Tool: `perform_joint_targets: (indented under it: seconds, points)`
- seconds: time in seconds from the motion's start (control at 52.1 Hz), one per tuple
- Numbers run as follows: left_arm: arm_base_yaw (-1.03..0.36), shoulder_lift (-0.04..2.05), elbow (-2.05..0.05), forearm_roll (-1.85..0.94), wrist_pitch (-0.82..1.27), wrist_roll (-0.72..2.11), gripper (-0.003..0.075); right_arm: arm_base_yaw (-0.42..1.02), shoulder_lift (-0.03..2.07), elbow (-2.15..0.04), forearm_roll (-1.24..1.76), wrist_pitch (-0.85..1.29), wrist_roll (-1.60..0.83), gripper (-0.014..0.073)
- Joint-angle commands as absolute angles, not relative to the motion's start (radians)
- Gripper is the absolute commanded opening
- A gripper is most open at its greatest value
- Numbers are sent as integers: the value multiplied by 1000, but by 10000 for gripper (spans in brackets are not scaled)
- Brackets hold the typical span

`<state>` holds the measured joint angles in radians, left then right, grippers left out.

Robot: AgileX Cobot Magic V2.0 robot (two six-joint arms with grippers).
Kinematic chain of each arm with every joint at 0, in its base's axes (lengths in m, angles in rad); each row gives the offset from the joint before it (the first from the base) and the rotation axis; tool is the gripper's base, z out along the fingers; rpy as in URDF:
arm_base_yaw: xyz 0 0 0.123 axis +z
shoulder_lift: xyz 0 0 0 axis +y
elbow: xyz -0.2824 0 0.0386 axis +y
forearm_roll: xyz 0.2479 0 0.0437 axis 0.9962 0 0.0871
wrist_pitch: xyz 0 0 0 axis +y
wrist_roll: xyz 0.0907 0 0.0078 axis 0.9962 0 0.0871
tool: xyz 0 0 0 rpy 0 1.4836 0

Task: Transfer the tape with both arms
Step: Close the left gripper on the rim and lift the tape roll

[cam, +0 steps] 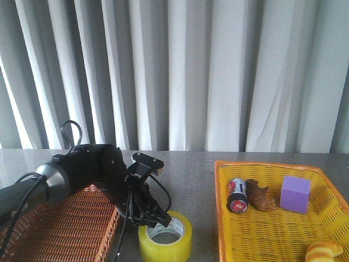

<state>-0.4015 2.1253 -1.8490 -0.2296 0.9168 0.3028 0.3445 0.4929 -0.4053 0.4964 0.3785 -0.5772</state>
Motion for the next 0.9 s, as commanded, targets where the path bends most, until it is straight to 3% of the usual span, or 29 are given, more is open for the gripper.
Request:
perform_joint_targets:
  seconds: [0.0,0.538,0.883]
  points:
    - [-403,2042,-1880,-288,856,297,0,340,496,-430,507,319,-577,-5]
    - [-393,1839,-1879,-292,834,299,0,340,496,-430,506,324,-577,-5]
    - [-289,1681,-1879,-189,961,297,1,340,496,-430,506,327,-577,-5]
